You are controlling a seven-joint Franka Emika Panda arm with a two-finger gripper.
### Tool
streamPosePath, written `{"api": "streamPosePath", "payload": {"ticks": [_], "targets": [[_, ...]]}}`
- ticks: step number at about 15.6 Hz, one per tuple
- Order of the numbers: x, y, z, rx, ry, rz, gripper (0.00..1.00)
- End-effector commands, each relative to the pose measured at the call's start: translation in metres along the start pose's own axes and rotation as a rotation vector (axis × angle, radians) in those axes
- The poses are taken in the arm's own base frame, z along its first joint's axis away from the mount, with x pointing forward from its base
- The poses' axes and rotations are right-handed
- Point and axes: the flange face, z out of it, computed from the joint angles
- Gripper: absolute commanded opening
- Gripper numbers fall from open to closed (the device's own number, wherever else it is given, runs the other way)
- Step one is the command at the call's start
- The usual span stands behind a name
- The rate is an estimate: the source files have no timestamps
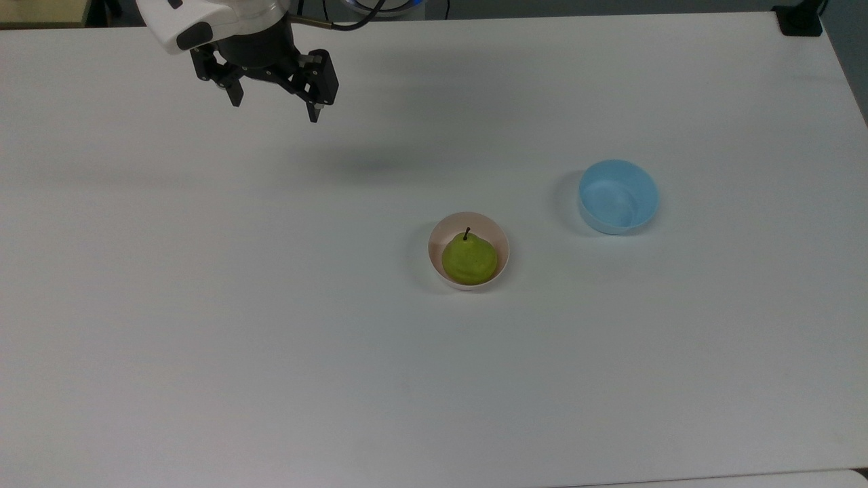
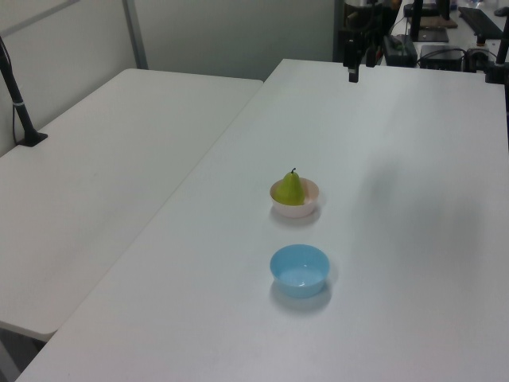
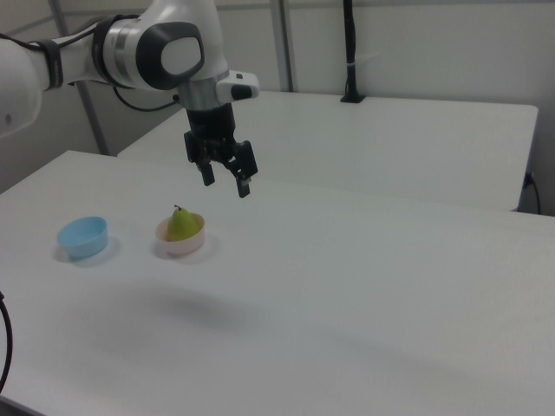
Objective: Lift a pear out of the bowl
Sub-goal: 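Move the open gripper toward the pink bowl holding the green pear, then lower the gripper over the green pear inside the pink bowl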
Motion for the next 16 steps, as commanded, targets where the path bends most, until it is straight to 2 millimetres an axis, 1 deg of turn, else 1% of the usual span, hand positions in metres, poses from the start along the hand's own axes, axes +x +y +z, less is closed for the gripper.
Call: {"api": "streamPosePath", "payload": {"ticks": [1,3,4,5,7,9,11,12,15,16], "targets": [[-0.008,-0.007,-0.002,0.0,-0.013,-0.027,1.0],[-0.008,-0.01,-0.003,-0.004,-0.006,-0.035,1.0],[-0.004,-0.011,-0.007,0.003,0.019,-0.041,1.0],[-0.001,-0.017,-0.011,0.007,0.053,-0.05,1.0],[0.0,-0.045,-0.012,0.009,0.08,-0.088,1.0],[0.001,-0.074,-0.004,0.01,0.078,-0.124,1.0],[0.0,-0.117,0.014,0.011,0.051,-0.182,1.0],[0.004,-0.132,0.019,0.021,0.049,-0.189,1.0],[0.014,-0.18,0.047,0.034,0.063,-0.221,1.0],[0.016,-0.191,0.054,0.039,0.077,-0.214,1.0]]}}
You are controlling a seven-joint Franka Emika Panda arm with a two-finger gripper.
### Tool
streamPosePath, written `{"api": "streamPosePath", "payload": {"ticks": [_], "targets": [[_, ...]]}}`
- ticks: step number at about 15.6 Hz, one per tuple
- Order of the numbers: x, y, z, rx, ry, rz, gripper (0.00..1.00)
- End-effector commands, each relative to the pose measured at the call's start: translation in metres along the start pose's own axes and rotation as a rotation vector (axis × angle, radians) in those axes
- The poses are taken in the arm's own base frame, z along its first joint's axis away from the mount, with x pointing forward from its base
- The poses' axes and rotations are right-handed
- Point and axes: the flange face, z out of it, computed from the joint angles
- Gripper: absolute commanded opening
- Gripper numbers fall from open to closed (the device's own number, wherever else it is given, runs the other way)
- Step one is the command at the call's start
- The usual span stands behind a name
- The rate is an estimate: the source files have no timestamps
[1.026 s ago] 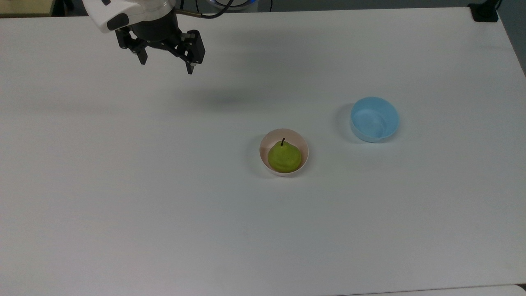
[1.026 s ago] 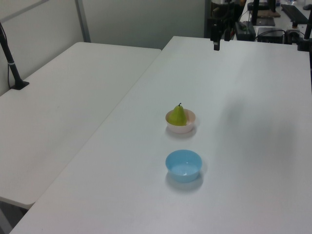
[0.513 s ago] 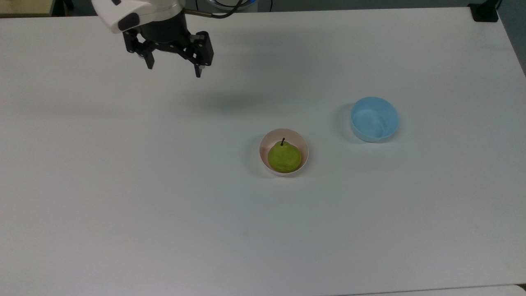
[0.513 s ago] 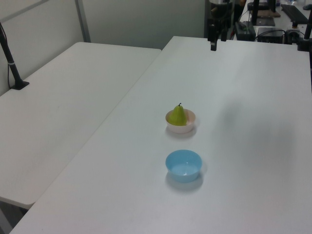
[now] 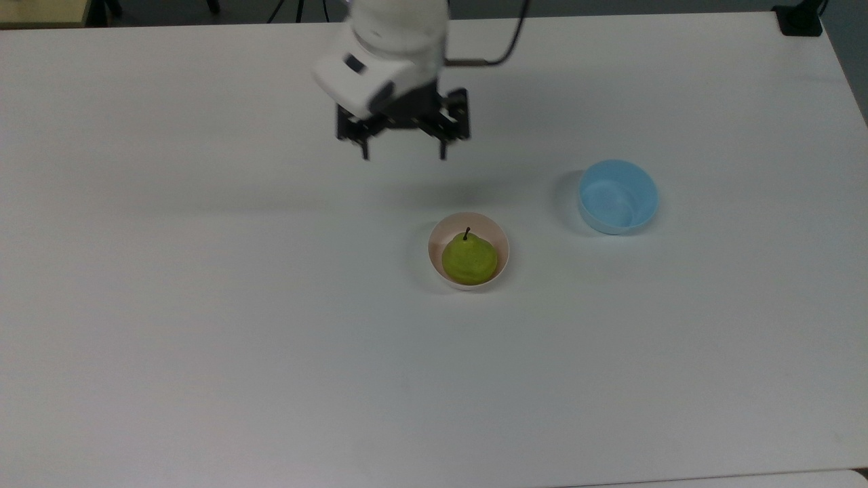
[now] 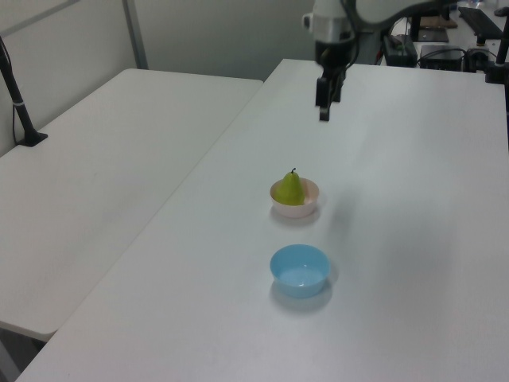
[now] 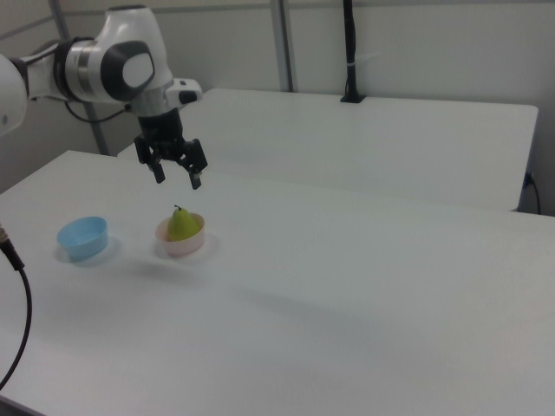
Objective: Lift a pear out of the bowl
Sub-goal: 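Lower the gripper over the green pear inside the pink bowl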
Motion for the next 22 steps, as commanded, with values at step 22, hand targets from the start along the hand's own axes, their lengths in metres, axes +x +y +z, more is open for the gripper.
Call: {"api": "streamPosePath", "payload": {"ticks": [22], "targets": [[0.045,-0.098,0.173,-0.106,0.052,-0.093,0.79]]}}
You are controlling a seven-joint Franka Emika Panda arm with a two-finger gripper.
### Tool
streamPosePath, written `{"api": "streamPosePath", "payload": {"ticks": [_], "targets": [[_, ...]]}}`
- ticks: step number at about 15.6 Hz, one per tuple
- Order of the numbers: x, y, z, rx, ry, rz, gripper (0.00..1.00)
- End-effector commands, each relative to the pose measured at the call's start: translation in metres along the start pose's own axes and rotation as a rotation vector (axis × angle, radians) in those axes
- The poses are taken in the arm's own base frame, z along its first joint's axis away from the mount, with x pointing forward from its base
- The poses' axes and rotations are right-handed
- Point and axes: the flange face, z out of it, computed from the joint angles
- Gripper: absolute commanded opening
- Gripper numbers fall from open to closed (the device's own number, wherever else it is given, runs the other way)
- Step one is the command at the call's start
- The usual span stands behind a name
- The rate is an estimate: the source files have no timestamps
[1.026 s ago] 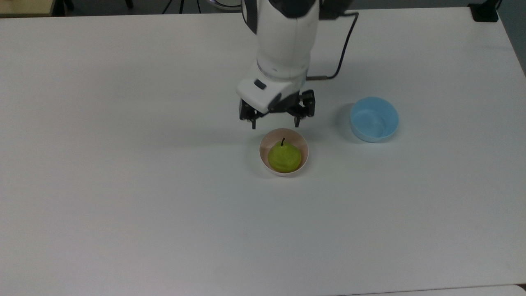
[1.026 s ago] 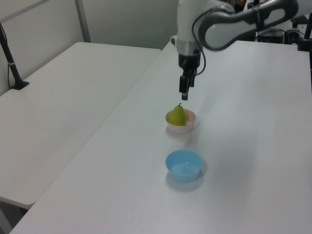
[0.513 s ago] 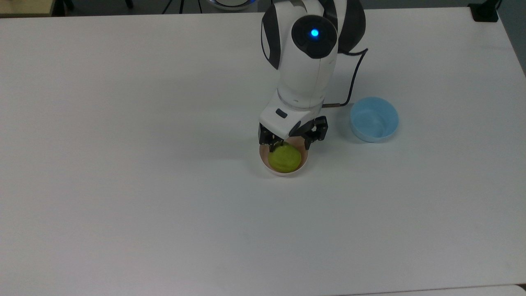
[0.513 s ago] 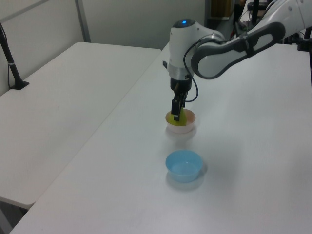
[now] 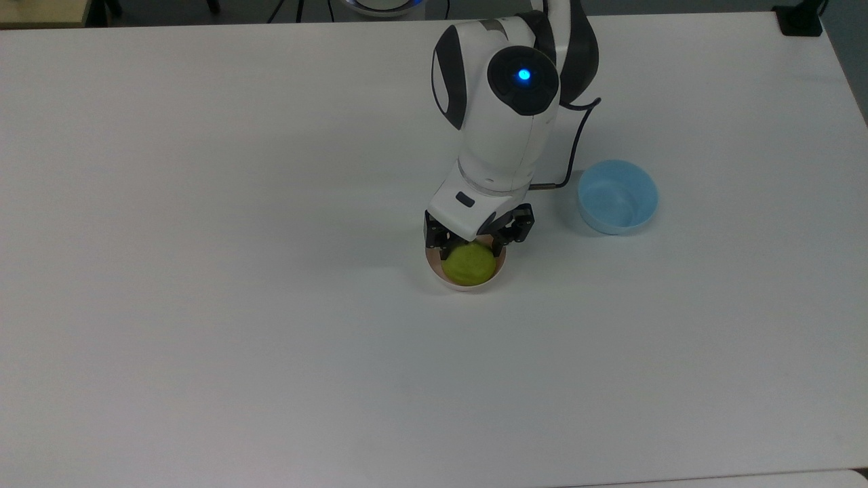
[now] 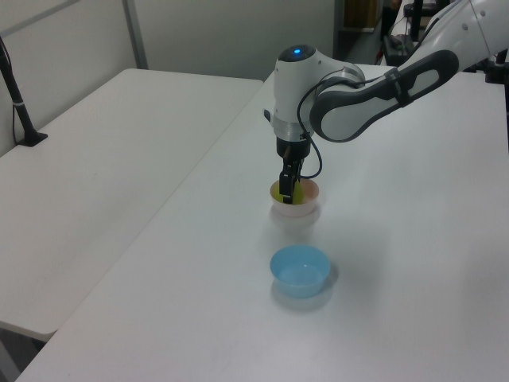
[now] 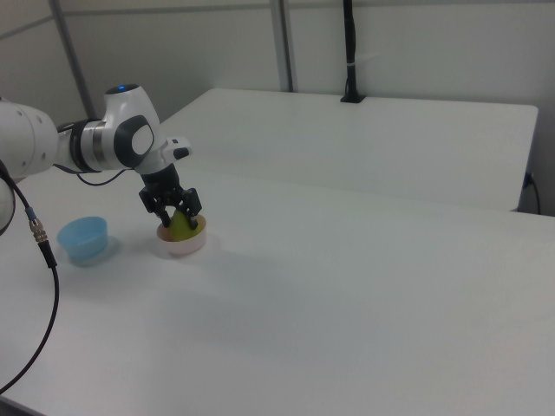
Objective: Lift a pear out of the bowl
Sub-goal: 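Close the gripper on the pear's top and lift it, then carry the held pear up and away from the pink bowl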
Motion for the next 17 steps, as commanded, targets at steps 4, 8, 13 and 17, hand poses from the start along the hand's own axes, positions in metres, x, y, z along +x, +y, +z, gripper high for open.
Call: {"api": "streamPosePath", "payload": {"ticks": [4,8,13,17], "targets": [[0.002,-0.002,0.017,-0.036,-0.008,0.007,0.55],[0.004,0.0,-0.008,-0.019,0.02,0.019,0.41],[0.003,0.014,-0.061,0.004,0.07,0.061,0.37],[-0.007,0.047,-0.111,0.018,0.074,0.103,0.38]]}}
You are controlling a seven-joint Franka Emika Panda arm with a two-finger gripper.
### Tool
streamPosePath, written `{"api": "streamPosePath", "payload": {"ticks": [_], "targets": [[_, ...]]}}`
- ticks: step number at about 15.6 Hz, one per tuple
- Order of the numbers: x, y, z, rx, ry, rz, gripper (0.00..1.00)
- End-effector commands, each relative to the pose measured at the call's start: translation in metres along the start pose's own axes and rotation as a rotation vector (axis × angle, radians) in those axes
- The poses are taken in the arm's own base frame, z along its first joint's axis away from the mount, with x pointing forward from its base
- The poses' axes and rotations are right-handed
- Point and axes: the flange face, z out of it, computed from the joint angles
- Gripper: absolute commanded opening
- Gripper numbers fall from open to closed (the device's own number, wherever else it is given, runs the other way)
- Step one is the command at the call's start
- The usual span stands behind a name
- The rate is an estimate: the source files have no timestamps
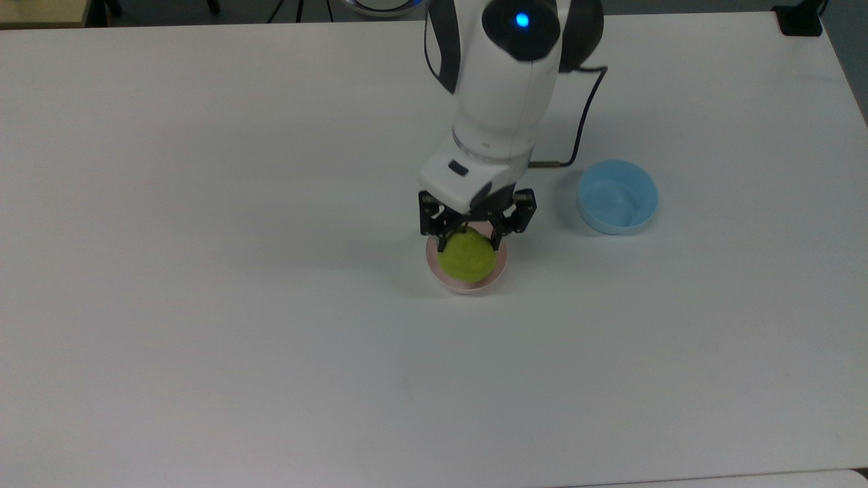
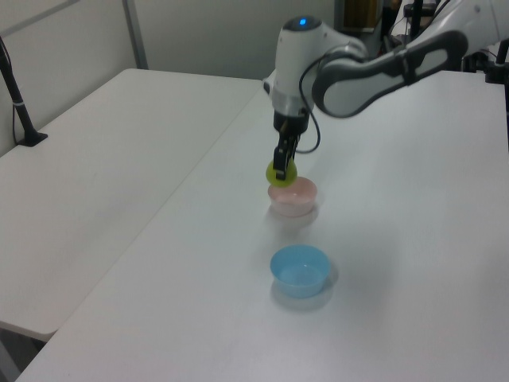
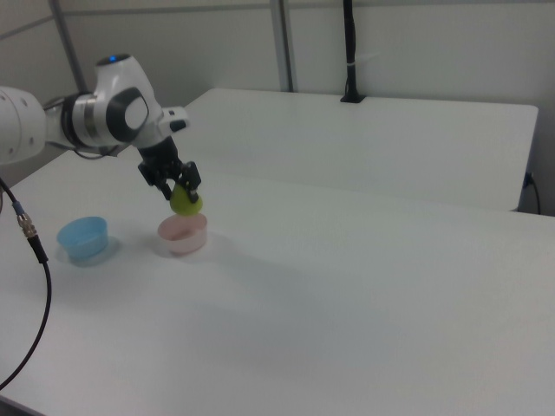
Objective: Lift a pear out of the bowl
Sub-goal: 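Carry the held pear up and away from the pink bowl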
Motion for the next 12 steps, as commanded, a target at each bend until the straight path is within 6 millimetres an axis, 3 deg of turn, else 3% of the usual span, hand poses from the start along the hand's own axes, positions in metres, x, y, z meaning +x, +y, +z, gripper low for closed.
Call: {"api": "streamPosePath", "payload": {"ticks": [1,4,7,9,12], "targets": [[-0.011,0.04,-0.054,0.01,-0.016,0.063,0.38],[-0.029,0.082,-0.077,0.016,-0.064,0.03,0.38],[-0.047,0.125,-0.087,0.03,-0.111,0.013,0.38],[-0.059,0.152,-0.074,0.033,-0.146,0.011,0.38],[-0.074,0.179,-0.042,0.024,-0.205,0.009,0.38]]}}
